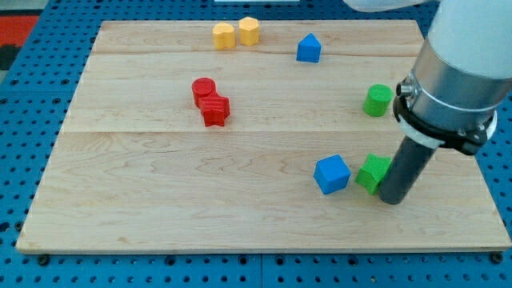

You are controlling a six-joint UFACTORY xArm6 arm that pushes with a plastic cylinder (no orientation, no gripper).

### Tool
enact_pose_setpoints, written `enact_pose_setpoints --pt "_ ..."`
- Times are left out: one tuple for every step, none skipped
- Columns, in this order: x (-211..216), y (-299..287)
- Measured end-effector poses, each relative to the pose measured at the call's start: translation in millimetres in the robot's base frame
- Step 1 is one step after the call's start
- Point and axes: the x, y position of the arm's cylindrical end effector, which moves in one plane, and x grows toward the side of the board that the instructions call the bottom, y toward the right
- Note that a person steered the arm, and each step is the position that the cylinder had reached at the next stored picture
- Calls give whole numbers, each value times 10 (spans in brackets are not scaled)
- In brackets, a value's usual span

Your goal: Keep your arm to the right of the blue triangle

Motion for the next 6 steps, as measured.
enact_pose_setpoints --pt "-331 -33" --pt "-421 -290" --pt "-323 -654" --pt "-458 -557" --pt "-883 -456" --pt "-1058 -271"
